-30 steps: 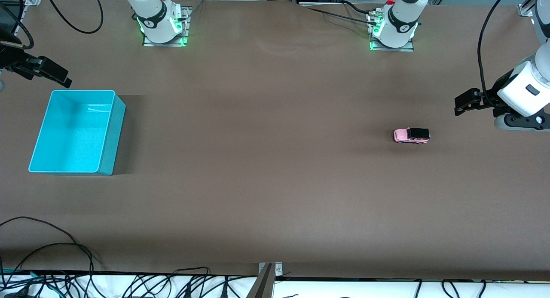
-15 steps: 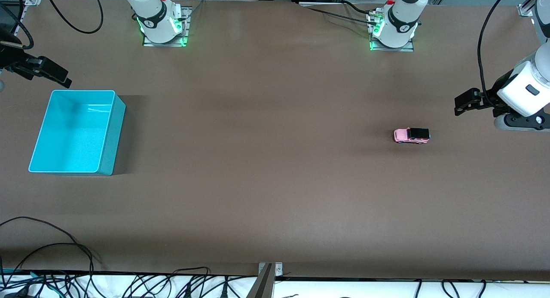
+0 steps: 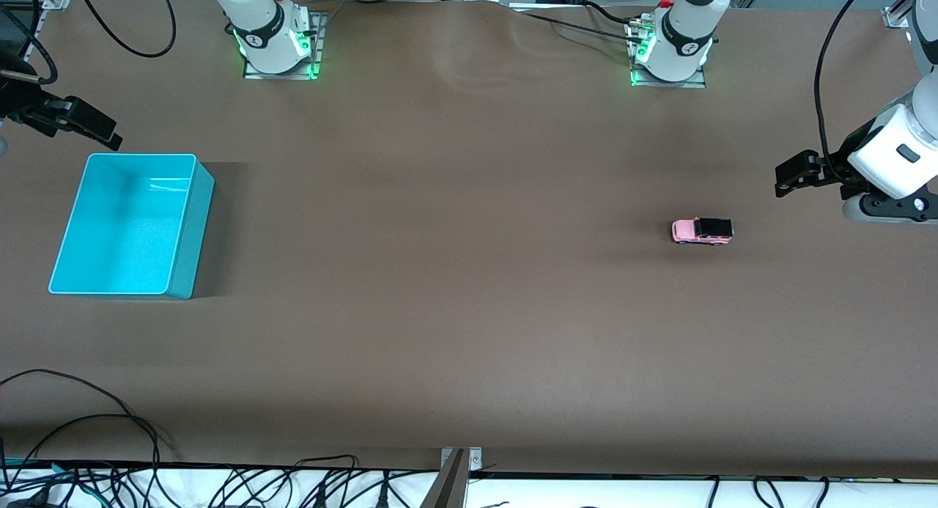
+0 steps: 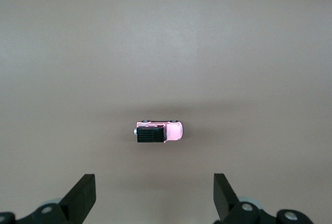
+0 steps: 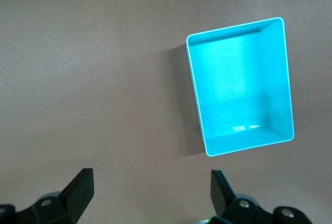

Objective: Wind and store pink jeep toy

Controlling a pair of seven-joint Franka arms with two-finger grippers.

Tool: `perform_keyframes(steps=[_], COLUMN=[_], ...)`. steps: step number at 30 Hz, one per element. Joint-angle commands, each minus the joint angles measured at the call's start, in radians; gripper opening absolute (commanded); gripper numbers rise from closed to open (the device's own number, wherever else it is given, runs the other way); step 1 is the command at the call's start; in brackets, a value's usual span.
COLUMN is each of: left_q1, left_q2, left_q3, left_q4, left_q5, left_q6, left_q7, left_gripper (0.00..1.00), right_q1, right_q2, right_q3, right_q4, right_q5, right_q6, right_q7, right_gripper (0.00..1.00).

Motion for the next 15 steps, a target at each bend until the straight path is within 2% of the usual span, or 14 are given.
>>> perform_keyframes(steps=[1,15], left_q1=[-0.003,-0.001], left_q2=[0.000,-0.001], left_q3=[-0.001,-0.005], left_q4=[0.003,0.003], left_q5=[0.015,0.016], left_q6=[-0.010,-0.012], left_q7=[0.021,0.021], left_gripper=[1.00,1.00], right_q1=[-0.008,-0.003], right_q2=[0.002,0.003], right_q3=[0.010,0.012], right_q4=[0.010,0.008], right_q5=[0.007,0.003], right_q6=[0.014,0.002], right_q7=[-0.008,-0.008], right_gripper=[1.00,1.00])
